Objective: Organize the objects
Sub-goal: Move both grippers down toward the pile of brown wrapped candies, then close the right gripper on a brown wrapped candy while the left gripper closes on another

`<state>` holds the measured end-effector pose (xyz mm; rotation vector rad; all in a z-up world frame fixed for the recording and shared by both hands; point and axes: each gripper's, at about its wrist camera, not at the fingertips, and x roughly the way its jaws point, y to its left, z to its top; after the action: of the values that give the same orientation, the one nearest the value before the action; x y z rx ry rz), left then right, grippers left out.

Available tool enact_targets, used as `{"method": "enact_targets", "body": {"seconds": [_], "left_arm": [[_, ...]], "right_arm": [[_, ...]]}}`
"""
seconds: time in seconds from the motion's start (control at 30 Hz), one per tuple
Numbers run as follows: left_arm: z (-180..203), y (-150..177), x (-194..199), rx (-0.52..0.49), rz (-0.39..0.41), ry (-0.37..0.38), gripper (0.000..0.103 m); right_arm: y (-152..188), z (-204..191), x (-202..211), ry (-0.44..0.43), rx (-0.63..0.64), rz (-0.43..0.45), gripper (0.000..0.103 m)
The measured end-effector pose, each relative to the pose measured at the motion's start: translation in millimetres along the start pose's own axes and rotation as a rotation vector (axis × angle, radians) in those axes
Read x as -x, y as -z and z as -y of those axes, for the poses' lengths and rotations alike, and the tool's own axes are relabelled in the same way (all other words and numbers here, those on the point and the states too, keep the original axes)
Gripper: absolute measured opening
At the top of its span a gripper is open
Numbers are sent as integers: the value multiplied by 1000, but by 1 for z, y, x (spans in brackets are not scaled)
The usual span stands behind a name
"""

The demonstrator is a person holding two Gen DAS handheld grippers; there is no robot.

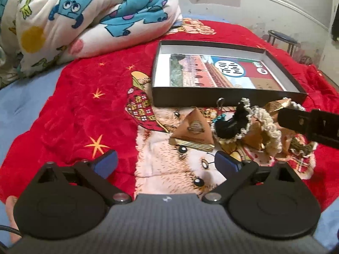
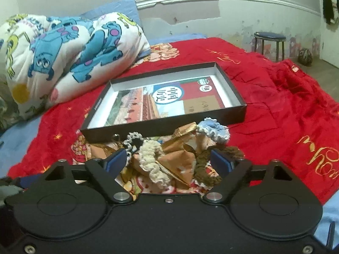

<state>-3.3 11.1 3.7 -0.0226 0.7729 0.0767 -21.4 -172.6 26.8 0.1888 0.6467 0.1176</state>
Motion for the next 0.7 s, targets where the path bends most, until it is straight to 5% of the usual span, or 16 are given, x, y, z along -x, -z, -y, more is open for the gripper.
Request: {"method": "enact_targets", "body": {"seconds": [0.2,0.43,0.7], "left_arm": [[-6,-4,-2,65,25,41,92],[-7,-11,-13,130,37,65,80],[7,-13,-28,42,29,2,59]], "right_arm": [[-1,4,-6,-81,-65,-38,64],[0,5,-11,0,-75,-13,51],[2,18,-36,52,-121,-70,40]]}}
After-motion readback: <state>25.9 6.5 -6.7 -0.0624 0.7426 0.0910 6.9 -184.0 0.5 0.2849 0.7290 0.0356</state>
